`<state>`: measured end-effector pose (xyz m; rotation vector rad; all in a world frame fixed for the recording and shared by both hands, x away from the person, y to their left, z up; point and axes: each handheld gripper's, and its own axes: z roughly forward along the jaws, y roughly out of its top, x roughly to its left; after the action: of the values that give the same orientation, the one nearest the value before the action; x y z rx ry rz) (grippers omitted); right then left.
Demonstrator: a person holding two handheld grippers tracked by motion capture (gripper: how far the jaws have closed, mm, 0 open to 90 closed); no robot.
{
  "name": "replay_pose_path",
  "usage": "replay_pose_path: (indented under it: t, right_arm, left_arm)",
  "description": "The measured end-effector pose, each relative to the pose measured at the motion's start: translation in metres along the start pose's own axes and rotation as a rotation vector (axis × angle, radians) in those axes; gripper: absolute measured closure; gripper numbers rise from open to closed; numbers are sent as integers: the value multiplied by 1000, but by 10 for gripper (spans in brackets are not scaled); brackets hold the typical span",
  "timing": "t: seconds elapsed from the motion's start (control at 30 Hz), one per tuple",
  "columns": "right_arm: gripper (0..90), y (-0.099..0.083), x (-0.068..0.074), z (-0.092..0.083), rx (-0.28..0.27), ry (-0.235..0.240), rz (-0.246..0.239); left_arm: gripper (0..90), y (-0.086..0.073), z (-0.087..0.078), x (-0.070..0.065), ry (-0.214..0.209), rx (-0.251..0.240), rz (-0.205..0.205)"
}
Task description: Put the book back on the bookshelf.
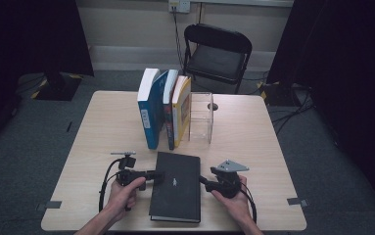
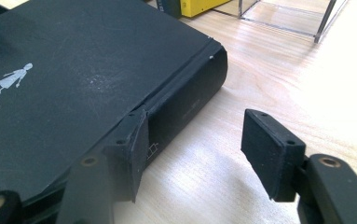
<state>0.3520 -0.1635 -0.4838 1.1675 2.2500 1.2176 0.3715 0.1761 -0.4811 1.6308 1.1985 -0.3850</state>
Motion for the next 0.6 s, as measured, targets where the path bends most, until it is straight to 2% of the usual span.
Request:
replay_pose_path:
  t: [0.1,0.17,0.2,0.3,0.4,0.43,0.47,0.5,0.57,0.6]
  right_arm:
    - [415,0,0,0,0,-3,-2]
    - [415,0,0,0,0,-3,0]
    - [415,0,0,0,0,-4,0]
    - [413,0,0,0,0,-2,4]
    - [407,0,0,0,3,0,7]
    - [408,0,0,0,4,0,7]
    - [407,0,0,0,5,-1,5]
    - [408,0,0,0,5,-2,6]
    - [409,0,0,0,6,-3,6]
    - [410,0,0,0,6,-4,6]
  left_arm:
    - [479,-2,-2,-1,-22,8,-18]
    - [479,-2,-2,1,-23,10,-13]
    - [479,-3,-2,0,-34,12,-30]
    - [477,-3,-2,2,-44,12,-45]
    - [477,-4,-2,3,-52,22,-37]
    - [477,-5,-2,2,-69,24,-41]
    - [477,-6,-2,1,-68,24,-52]
    - [477,-6,-2,1,-68,27,-38]
    - [476,-6,-2,0,-63,31,-41]
    - [475,-5,-2,0,-65,38,-29]
